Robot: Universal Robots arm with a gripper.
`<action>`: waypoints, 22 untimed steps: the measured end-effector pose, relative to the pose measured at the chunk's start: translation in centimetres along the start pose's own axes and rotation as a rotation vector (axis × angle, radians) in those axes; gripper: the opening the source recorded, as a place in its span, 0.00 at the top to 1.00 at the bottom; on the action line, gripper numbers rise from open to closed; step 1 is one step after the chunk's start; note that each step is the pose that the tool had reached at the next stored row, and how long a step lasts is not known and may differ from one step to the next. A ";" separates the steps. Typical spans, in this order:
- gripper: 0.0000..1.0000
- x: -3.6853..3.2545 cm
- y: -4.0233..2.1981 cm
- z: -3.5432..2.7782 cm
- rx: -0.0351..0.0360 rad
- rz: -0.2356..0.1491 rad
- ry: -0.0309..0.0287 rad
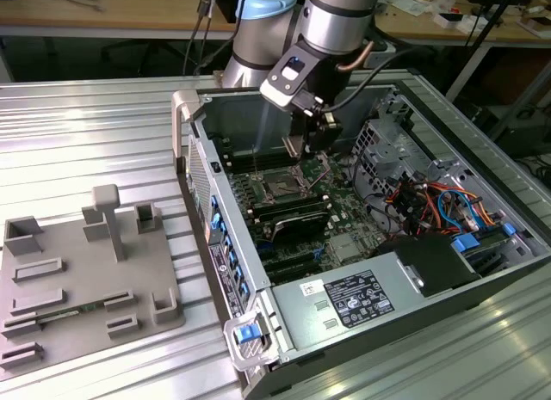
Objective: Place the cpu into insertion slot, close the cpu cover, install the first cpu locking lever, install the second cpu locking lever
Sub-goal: 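Place the cpu into insertion slot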
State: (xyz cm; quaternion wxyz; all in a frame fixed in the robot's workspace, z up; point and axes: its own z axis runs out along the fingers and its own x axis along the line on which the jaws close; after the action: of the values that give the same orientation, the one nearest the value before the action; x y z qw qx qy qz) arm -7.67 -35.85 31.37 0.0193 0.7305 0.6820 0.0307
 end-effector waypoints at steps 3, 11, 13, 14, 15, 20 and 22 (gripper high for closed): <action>0.45 0.04 -0.05 0.59 0.0000 -0.004 0.0000; 0.45 0.36 -0.18 2.15 0.0004 -0.032 -0.0008; 0.45 0.46 -0.21 2.51 0.0005 -0.034 -0.0006; 0.45 0.53 -0.22 2.61 0.0005 -0.035 -0.0009; 0.45 0.60 -0.24 2.70 0.0005 -0.036 -0.0009; 0.45 0.85 -0.26 2.96 0.0006 -0.043 -0.0012; 0.45 0.85 -0.27 2.98 0.0007 -0.043 -0.0013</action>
State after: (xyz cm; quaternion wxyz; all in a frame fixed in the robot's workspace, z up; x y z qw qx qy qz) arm -7.67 -34.94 28.39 0.0202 0.7158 0.6974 0.0296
